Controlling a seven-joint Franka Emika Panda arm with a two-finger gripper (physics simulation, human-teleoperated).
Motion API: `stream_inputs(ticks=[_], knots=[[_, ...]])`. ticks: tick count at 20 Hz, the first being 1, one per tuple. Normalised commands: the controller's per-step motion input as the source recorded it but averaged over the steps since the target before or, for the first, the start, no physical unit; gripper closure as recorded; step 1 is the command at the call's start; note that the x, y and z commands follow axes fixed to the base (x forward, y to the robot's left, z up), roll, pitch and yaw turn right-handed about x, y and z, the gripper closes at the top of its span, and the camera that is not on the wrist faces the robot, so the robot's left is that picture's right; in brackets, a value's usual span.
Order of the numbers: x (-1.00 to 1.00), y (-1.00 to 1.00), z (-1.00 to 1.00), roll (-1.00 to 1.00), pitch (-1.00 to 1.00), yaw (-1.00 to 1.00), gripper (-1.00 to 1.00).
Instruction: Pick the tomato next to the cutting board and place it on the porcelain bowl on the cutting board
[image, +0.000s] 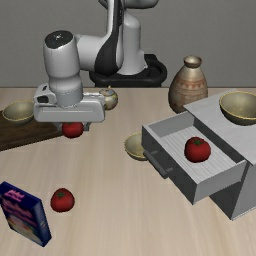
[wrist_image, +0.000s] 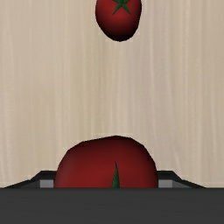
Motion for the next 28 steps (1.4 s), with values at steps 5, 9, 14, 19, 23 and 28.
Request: stream_inputs(ticks=[5,9,14,19,23,28], knots=[[-0.8,0.0,0.2,0.0,0.0,0.0,1.0],[-0.5,-0.5,0.0,0.0,0.0,0.0,1.0],[0.0,-1.0,0.0,0.0,0.0,0.0,1.0],[0.0,-1.0,0.0,0.0,0.0,0.0,1.0],[0.0,-1.0,0.0,0.0,0.0,0.0,1.0],[-0.6,-0.4,0.0,0.0,0.0,0.0,1.0]])
